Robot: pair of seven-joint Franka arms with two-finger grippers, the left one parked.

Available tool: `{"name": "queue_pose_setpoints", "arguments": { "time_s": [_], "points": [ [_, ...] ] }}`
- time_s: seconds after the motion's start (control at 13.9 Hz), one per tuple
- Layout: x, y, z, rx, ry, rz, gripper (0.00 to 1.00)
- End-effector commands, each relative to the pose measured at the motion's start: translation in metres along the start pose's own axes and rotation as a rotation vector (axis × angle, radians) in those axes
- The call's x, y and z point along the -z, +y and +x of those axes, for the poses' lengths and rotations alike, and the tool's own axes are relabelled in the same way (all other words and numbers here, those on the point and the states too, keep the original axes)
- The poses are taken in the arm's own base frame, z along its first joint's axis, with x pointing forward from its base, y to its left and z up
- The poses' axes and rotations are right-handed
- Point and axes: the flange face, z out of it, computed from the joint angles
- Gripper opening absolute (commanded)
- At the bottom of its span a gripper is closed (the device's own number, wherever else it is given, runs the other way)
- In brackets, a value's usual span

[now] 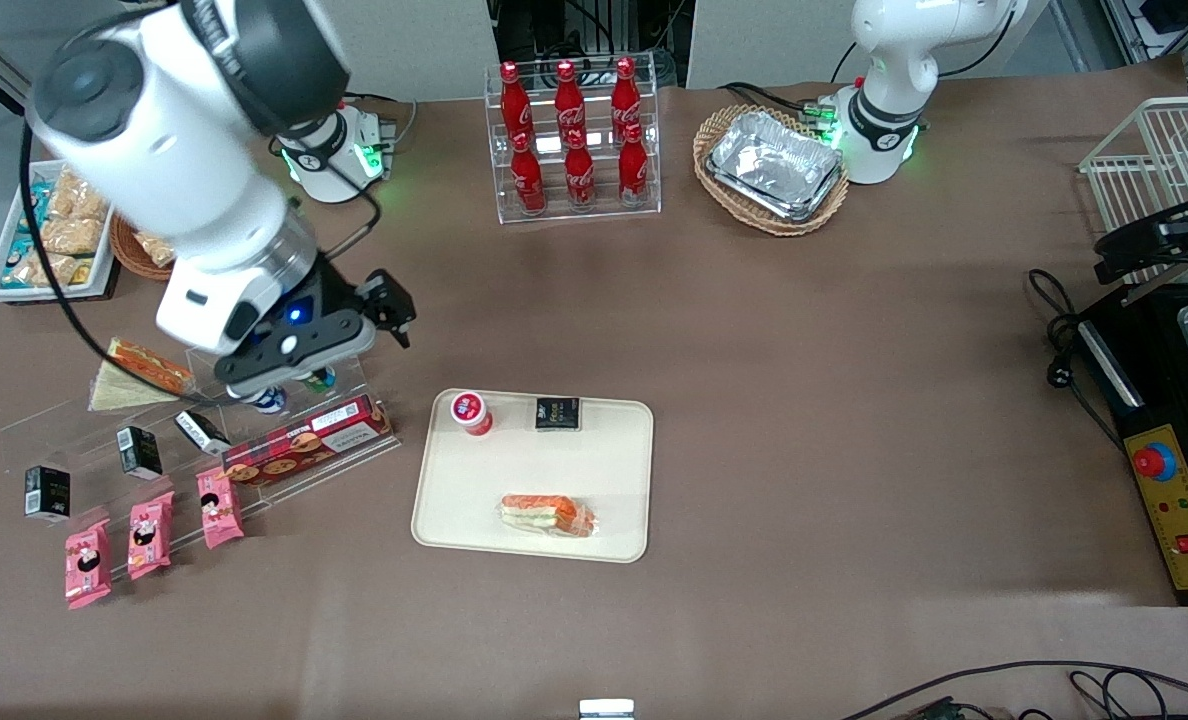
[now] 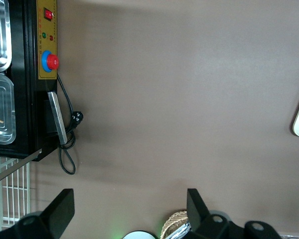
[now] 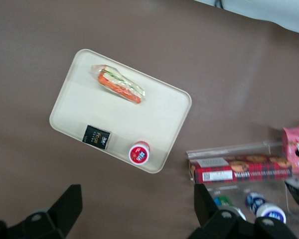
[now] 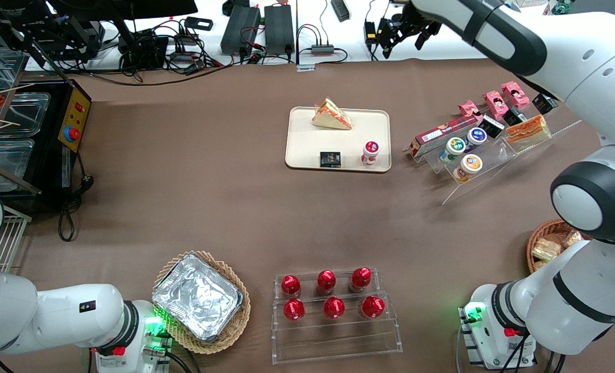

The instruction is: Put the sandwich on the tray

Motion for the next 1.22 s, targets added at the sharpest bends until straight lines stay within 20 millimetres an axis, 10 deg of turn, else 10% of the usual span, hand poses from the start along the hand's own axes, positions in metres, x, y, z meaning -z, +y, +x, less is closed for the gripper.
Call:
{"name": "queue_pose_setpoints", "arguments": {
  "time_s": [0.0,0.14,0.57,1.15],
  "points": [
    [0.020,-0.015,-0.018,-0.139,0.008,-0.075,1.00],
    [0.026,-0.012,-0.023,-0.200,-0.008,-0.066,1.00],
    [0.069,0.098,-0.050,-0.214,-0.054,-0.088,1.00],
    [0.053,0.229,-0.080,-0.219,-0.107,-0.086,1.00]
  ]
}}
